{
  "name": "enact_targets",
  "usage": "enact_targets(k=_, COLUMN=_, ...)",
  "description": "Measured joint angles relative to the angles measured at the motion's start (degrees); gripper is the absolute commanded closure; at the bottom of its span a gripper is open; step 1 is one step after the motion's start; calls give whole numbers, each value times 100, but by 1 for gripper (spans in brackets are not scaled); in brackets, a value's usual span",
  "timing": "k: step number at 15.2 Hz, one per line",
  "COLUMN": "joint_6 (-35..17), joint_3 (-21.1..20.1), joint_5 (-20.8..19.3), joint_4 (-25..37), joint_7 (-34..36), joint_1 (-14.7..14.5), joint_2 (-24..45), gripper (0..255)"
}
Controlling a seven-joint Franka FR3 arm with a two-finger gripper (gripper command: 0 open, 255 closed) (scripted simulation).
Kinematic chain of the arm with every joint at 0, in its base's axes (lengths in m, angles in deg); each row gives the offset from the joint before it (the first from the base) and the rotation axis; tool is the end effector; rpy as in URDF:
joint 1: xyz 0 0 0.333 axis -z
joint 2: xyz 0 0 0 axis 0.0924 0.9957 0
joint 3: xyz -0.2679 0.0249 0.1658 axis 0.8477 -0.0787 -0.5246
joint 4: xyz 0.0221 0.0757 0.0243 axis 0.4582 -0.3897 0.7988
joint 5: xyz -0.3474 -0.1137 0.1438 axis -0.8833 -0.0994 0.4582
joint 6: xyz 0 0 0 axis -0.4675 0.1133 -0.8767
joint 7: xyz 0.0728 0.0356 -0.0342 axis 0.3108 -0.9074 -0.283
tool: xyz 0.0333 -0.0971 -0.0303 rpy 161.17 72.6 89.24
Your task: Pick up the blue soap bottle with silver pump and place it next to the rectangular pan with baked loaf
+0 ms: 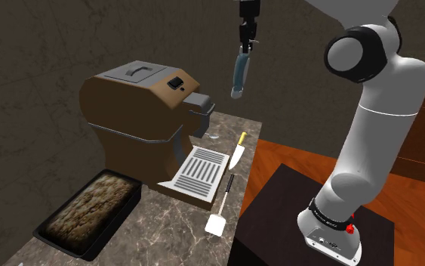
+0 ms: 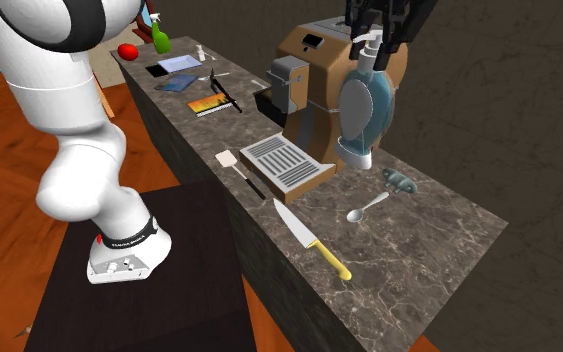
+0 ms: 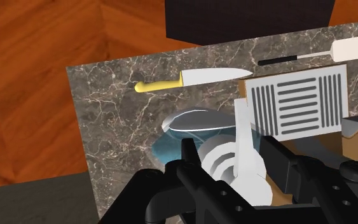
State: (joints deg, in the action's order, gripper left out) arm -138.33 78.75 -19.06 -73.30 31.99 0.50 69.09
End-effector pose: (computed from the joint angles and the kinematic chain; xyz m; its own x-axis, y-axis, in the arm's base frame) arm 0.5408 -0.1361 0.7050 0.9677 0.2175 -0.1277 0.2208 -0.9752 0.0122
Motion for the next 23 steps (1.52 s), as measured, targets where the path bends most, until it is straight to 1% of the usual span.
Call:
enact_targets(k=3, joint_6=425, joint_3=18, joint_5=39, joint_4=714, joint_7=-58, joint_1=46, joint_2=289, gripper=255)
enact_targets(k=4, joint_6=520, joint_3=23, joint_5=50, joint_4=884, joint_7=-74, joint_1=60, joint_2=364, gripper=255)
enact_targets(k=5, joint_6=550, joint_3=5, joint_5=46, joint_4=885, joint_7=-21, joint_1=23, joint_2=341, gripper=255)
enact_targets(k=7, joint_6=320, joint_3=-88, joint_5=3, joint_4=267, joint_7=242, joint_1=-174, joint_2=-34, gripper=255)
enact_targets(k=14, joint_6=-264, joint_3=-520, joint_5=-11, joint_4=-1353, joint_7=1271, joint_1=-758, joint_2=-1027, gripper=255)
enact_targets(k=21, joint_6=-605, joint_3=-1024, joint_5=123, joint_4=-2225, joint_7=2299, joint_1=-1228, joint_2=-1531, gripper=255)
enact_targets(k=23, joint_6=-641, joint_3=-1175, joint_5=93, joint_4=-2207, joint_7=2627, joint_1=-1358, joint_2=-1539, gripper=255)
